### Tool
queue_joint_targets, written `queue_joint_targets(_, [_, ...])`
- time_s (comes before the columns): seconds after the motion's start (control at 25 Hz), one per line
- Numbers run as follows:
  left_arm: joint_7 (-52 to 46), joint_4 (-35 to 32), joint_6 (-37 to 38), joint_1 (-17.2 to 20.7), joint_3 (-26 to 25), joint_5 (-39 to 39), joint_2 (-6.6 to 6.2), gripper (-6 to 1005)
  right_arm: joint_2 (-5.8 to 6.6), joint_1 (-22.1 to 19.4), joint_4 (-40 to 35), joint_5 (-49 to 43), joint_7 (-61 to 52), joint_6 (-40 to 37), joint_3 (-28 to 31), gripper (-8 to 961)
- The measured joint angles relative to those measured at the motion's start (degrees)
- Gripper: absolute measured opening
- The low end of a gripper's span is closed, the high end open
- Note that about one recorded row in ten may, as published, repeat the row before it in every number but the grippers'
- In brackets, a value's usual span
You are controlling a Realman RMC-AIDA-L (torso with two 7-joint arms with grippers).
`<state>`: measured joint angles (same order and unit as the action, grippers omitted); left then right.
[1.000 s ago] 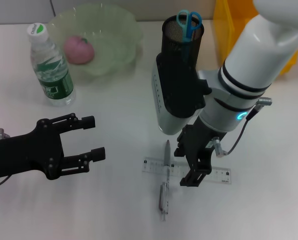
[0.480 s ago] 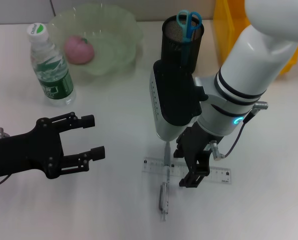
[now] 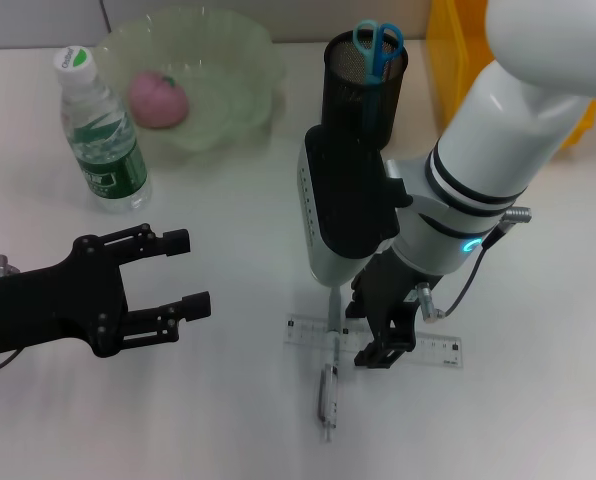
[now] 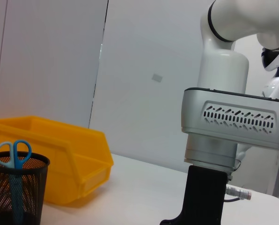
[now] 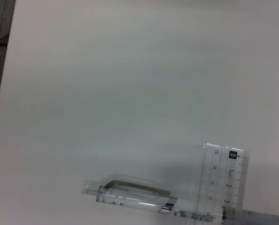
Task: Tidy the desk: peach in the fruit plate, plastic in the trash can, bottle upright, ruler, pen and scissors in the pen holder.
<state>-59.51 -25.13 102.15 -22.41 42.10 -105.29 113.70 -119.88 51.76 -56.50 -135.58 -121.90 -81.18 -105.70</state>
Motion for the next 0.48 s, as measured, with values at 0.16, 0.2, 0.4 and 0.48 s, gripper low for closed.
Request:
queue_joint_targets(0.16, [0.0,0.0,0.0,0.0,0.0,0.0,0.05,774,0.0,-0.1,0.0,0.1,-0.2,0.1,-0.1,556])
queue_joint_targets(0.2, [0.0,0.0,0.0,0.0,0.0,0.0,0.07,774,0.0,-0.1,0.0,0.1,-0.3,0.1,-0.1,555])
queue_joint_targets(0.4, [0.0,0.0,0.0,0.1,0.0,0.0,0.11,774,0.0,-0.2,0.0,0.3,-0.5,0.7,-1.0,553])
queue_joint_targets(0.48, [0.0,0.0,0.0,0.1,0.0,0.0,0.12,774,0.0,-0.2,0.1,0.4,-0.5,0.9,-1.3,552])
